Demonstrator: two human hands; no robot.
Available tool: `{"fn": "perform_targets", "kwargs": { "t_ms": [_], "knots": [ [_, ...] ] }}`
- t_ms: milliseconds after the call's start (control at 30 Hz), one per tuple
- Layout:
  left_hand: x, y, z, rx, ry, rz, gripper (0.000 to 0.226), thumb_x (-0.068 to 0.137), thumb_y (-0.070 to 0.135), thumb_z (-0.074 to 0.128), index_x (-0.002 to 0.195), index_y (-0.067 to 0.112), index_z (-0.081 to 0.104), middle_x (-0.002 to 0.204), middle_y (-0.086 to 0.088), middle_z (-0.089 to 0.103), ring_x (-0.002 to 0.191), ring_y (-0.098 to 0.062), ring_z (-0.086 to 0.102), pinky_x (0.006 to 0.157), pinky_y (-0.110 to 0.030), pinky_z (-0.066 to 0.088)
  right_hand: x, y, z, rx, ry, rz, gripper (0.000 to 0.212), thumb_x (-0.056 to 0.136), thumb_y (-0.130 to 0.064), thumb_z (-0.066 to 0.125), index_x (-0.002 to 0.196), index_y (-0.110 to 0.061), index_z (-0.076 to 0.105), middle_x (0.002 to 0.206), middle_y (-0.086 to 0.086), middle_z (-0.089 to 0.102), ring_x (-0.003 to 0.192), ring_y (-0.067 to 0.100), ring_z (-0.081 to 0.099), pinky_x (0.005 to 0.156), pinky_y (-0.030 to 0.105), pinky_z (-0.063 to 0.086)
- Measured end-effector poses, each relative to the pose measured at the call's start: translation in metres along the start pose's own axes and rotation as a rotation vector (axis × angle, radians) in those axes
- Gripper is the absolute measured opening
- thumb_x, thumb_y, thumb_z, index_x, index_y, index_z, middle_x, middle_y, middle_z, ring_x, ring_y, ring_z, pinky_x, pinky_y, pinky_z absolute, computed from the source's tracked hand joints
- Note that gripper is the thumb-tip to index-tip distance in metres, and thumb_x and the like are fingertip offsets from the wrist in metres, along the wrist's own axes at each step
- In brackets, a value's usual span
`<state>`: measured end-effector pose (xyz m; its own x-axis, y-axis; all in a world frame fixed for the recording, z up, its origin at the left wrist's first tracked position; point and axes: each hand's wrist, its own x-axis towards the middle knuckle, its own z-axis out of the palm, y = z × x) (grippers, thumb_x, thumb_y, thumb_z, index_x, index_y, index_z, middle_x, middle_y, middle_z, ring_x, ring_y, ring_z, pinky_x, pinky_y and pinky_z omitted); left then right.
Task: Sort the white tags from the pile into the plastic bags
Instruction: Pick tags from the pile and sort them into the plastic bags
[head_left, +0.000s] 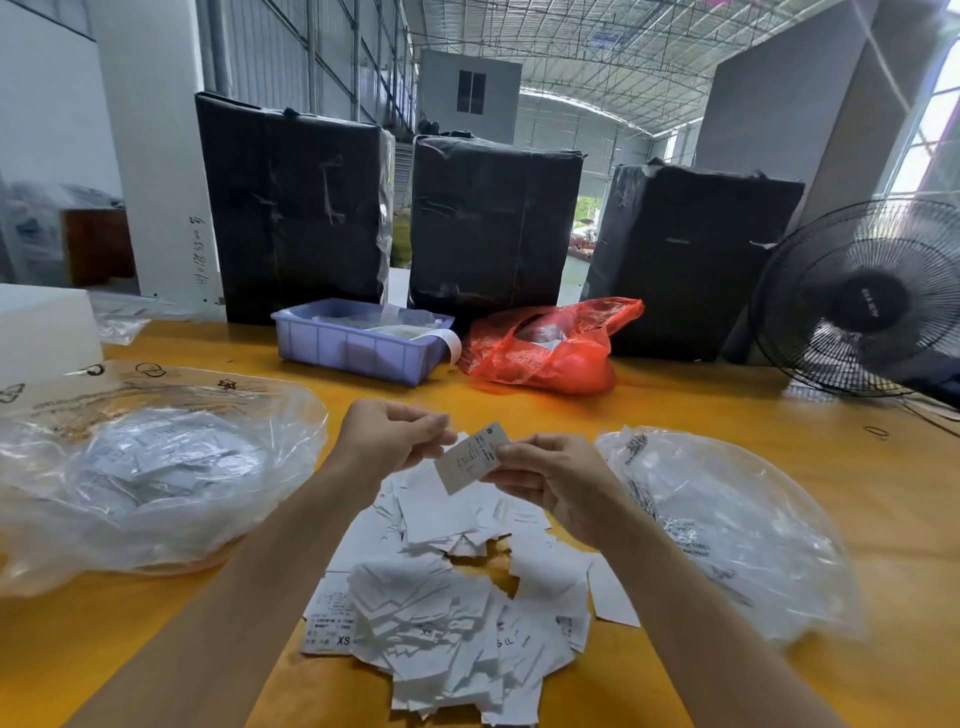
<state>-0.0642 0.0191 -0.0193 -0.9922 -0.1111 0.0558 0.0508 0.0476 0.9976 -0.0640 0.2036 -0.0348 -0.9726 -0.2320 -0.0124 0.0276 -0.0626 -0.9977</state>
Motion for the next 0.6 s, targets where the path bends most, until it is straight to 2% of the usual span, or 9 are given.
{"fn": "perform_targets", "kwargs": {
  "t_ms": [67, 133, 233, 333, 433, 600],
  "knots": [
    [-0.002, 0.001, 0.002, -0.005, -0.052, -0.026, 0.010, 0.080, 0.013, 0.072, 0.082, 0.004, 0.071, 0.073, -0.006, 0.074, 0.060, -0.010, 0.066, 0.059, -0.018, 0.054, 0.000, -0.003, 0.002, 0.045, 0.052, -0.030, 0.012, 0.085, -0.004, 0.065, 0.074, -0.005, 0.059, 0.080, 0.014, 0.071, 0.079, 0.023, 0.069, 0.087, 0.035, 0.052],
    [-0.005, 0.003, 0.005, -0.009, -0.089, -0.045, 0.008, 0.078, 0.013, 0.074, 0.078, 0.006, 0.071, 0.070, -0.004, 0.074, 0.058, -0.009, 0.066, 0.057, -0.016, 0.054, -0.001, -0.007, 0.003, 0.066, 0.122, -0.087, 0.010, 0.083, -0.001, 0.065, 0.078, -0.005, 0.058, 0.083, 0.014, 0.068, 0.079, 0.023, 0.064, 0.079, 0.034, 0.052],
    [-0.007, 0.006, 0.008, -0.031, -0.124, -0.067, 0.009, 0.076, 0.013, 0.075, 0.079, 0.006, 0.071, 0.073, -0.005, 0.074, 0.057, -0.006, 0.067, 0.056, -0.015, 0.053, -0.005, -0.016, 0.001, -0.092, 0.201, -0.214, 0.004, 0.087, -0.005, 0.062, 0.089, -0.009, 0.063, 0.084, 0.009, 0.065, 0.077, 0.021, 0.060, 0.066, 0.032, 0.049],
    [-0.009, 0.009, 0.009, -0.048, -0.173, -0.107, 0.015, 0.073, 0.012, 0.076, 0.084, 0.002, 0.072, 0.079, -0.008, 0.075, 0.060, -0.009, 0.067, 0.058, -0.017, 0.053, -0.010, -0.023, -0.001, -0.273, 0.172, -0.351, 0.010, 0.091, -0.011, 0.060, 0.088, -0.019, 0.066, 0.087, 0.004, 0.067, 0.076, 0.016, 0.062, 0.066, 0.027, 0.052],
    [-0.012, 0.011, 0.012, -0.062, -0.233, -0.136, 0.020, 0.071, 0.008, 0.077, 0.087, -0.003, 0.072, 0.080, -0.011, 0.074, 0.058, -0.010, 0.065, 0.053, -0.016, 0.052, -0.013, -0.028, -0.001, -0.422, 0.144, -0.453, 0.006, 0.090, -0.017, 0.062, 0.086, -0.018, 0.067, 0.083, 0.001, 0.069, 0.070, 0.008, 0.064, 0.060, 0.017, 0.052],
    [-0.014, 0.012, 0.014, -0.042, -0.261, -0.136, 0.016, 0.070, 0.008, 0.077, 0.083, -0.002, 0.073, 0.074, -0.007, 0.074, 0.056, -0.008, 0.065, 0.053, -0.015, 0.052, -0.015, -0.032, -0.004, -0.607, 0.138, -0.467, 0.010, 0.089, -0.014, 0.063, 0.081, -0.013, 0.068, 0.079, 0.002, 0.068, 0.072, 0.011, 0.062, 0.063, 0.023, 0.051]
  ]
}}
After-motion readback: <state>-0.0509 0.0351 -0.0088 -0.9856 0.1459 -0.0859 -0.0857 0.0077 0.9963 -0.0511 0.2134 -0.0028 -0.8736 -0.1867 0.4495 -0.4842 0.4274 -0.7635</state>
